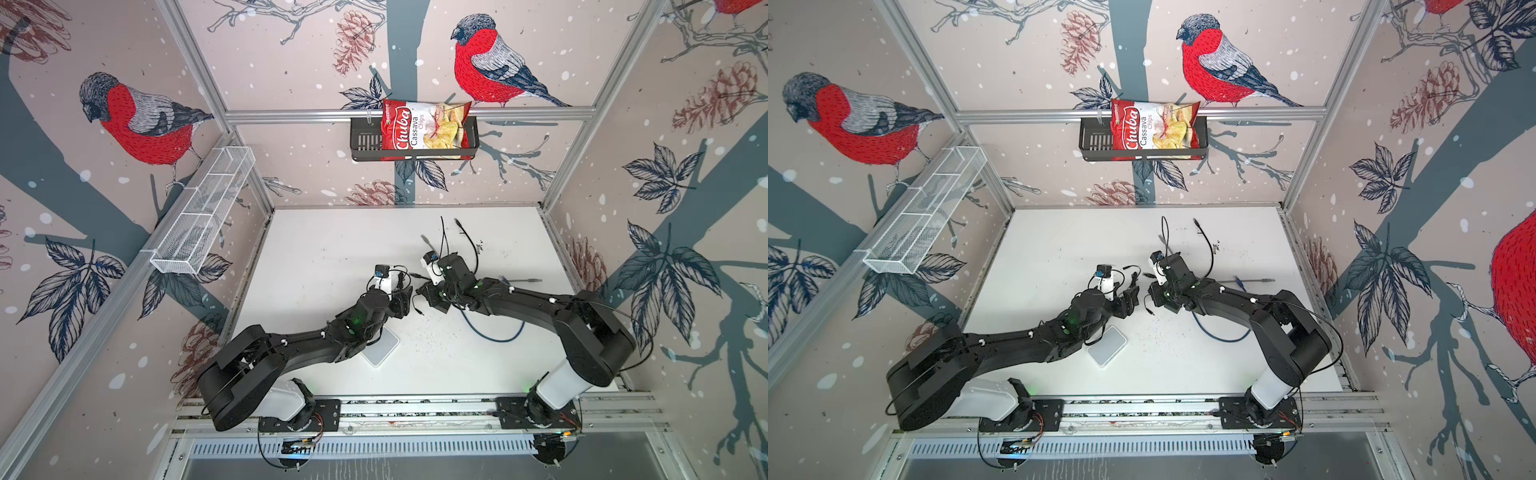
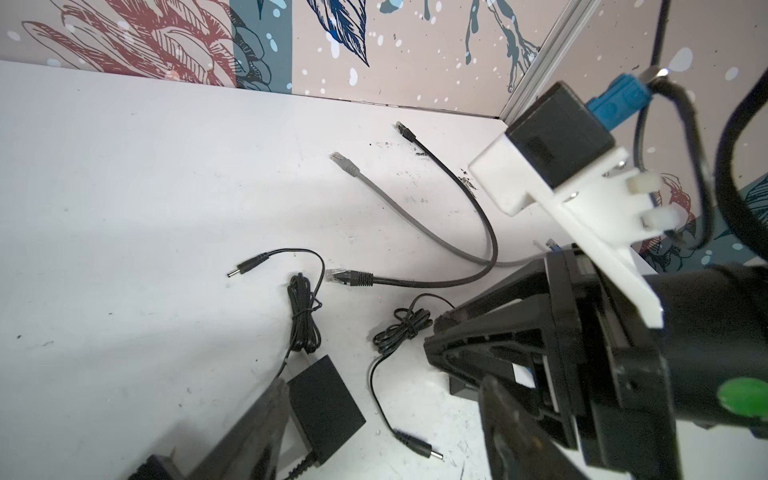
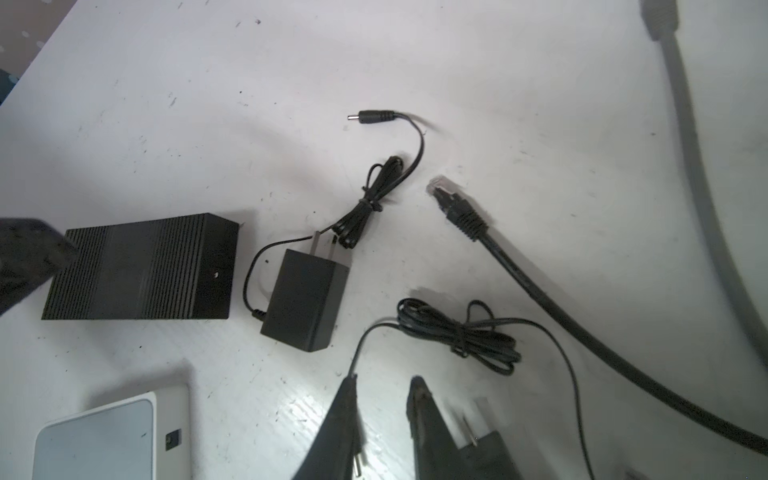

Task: Insert the plug into the switch port

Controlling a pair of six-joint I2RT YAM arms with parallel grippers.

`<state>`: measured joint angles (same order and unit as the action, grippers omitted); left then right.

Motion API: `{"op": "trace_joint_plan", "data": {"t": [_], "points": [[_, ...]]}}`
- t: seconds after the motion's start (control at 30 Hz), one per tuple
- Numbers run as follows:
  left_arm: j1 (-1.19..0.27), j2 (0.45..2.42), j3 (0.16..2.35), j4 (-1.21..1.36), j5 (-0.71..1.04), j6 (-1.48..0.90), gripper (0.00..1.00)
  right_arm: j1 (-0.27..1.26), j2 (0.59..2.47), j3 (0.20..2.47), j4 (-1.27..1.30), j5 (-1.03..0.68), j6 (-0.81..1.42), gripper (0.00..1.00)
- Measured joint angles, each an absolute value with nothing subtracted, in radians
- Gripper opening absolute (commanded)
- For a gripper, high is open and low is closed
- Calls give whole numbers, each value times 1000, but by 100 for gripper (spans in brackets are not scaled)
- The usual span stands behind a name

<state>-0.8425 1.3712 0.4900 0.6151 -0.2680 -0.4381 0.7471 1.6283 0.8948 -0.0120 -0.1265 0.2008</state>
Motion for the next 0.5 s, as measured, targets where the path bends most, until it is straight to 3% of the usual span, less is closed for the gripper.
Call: {"op": "trace_joint_plan", "data": {"t": [0.5], "points": [[-810,1295,419,619,-308,-445,73,870,1751,955,-153,1,186,24]]}}
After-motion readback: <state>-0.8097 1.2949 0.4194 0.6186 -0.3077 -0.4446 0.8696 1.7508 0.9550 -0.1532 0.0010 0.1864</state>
